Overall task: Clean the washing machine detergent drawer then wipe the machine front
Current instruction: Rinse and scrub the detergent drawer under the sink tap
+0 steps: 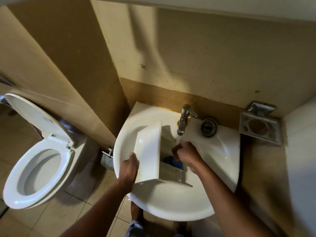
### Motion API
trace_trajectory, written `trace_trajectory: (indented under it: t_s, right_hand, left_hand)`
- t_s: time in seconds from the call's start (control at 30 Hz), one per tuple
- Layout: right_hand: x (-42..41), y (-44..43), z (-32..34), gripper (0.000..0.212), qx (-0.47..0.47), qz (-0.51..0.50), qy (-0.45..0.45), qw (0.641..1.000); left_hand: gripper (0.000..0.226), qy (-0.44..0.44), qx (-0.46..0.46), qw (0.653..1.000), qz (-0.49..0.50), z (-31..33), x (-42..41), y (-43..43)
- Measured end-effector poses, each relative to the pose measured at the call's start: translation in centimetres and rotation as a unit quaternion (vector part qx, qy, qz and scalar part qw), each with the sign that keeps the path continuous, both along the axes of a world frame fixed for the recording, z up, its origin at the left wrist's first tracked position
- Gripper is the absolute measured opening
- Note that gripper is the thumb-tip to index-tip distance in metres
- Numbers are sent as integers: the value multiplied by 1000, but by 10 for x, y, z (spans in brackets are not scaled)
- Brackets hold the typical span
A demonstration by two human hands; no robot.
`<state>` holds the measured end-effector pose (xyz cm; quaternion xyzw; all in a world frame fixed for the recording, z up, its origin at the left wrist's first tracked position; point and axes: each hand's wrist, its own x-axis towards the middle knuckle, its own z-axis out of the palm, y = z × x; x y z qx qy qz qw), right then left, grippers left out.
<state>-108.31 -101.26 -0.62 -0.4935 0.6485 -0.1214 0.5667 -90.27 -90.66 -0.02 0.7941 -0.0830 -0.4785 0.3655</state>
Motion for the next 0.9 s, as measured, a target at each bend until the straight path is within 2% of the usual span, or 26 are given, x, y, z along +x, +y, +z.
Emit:
trace_trajectory:
  t_s: [0.03, 0.07, 0.1, 0.17, 0.2, 0.23, 0.27, 0.3, 0.33, 0.37, 0.4, 0.43, 0.47, 0.53, 0.57, 0.63, 0.67, 0.7, 0.73, 0.8, 0.83, 0.87, 0.9]
  right_hand:
    - [-3, -3, -4, 17, 53, -91, -61, 993]
    - [-5, -6, -9, 15, 115, -194, -150, 963]
    - [-6, -11, -15, 15, 174, -291, -247, 908]
    - [0, -18, -23, 16, 262, -422, -415, 762]
    - [5, -21, -26, 15, 280, -454, -460, 710]
    - [12, -22, -27, 16, 283, -467, -472, 692]
    - [18, -21, -27, 18, 281, -461, -468, 699]
    - [22, -19, -26, 18, 271, -435, -455, 728]
    - [22, -15, -19, 18, 249, -380, -426, 782]
    - [21, -8, -10, 18, 212, -283, -363, 862]
    - [20, 1, 0, 16, 168, -157, -302, 925]
    - [19, 11, 6, 19, 140, -34, -261, 955]
    - [18, 21, 9, 26, 124, 50, -224, 965]
    - [17, 30, 8, 29, 62, 105, -102, 987]
    - [14, 29, 6, 25, 26, 90, -35, 995]
    - [8, 22, 1, 21, 10, 23, 12, 1000]
    - [6, 16, 0, 19, 30, -35, -9, 999]
    - [5, 8, -3, 18, 73, -118, -70, 988]
    - [5, 1, -7, 18, 129, -214, -164, 954]
    - [8, -11, -16, 19, 230, -370, -347, 830]
    - [11, -15, -18, 20, 256, -422, -409, 767]
    - [16, -19, -19, 21, 268, -451, -439, 729]
    - [20, -20, -19, 21, 271, -459, -454, 714]
  left_hand:
    - [41, -4, -5, 1000, 3, 0, 0, 0]
    - [41, -5, -7, 1000, 4, 1, 0, 1]
    - [41, -3, -8, 1000, 1, 0, 0, 2]
    - [41, -3, -7, 1000, -9, 0, 1, 4]
    - [42, -5, -7, 1000, -13, 0, 1, 5]
    - [43, -10, -10, 1000, -12, 1, 1, 6]
    - [45, -14, -10, 1000, -9, 1, 3, 7]
    - [46, -19, -10, 1000, -5, 2, 4, 8]
    - [47, -23, -10, 1000, 0, 4, 6, 9]
    - [48, -28, -14, 999, 5, 6, 7, 9]
    - [48, -30, -17, 999, 8, 7, 9, 10]
    - [49, -33, -18, 999, 8, 8, 10, 10]
    - [49, -31, -17, 999, 6, 8, 11, 11]
    - [48, -22, -18, 1000, 4, 9, 11, 11]
    - [47, -18, -15, 1000, 2, 10, 11, 11]
    - [46, -9, -10, 1000, 3, 11, 10, 11]
    - [47, -3, -8, 1000, 6, 12, 10, 11]
    - [47, 0, -8, 1000, 8, 12, 10, 12]
    - [48, 0, -9, 1000, 8, 13, 9, 13]
    - [49, -3, -6, 1000, 6, 10, 8, 16]
    - [48, -2, -5, 1000, 7, 9, 8, 18]
    - [48, -2, -4, 1000, 7, 10, 7, 21]
    - [48, -3, -5, 1000, 8, 9, 7, 23]
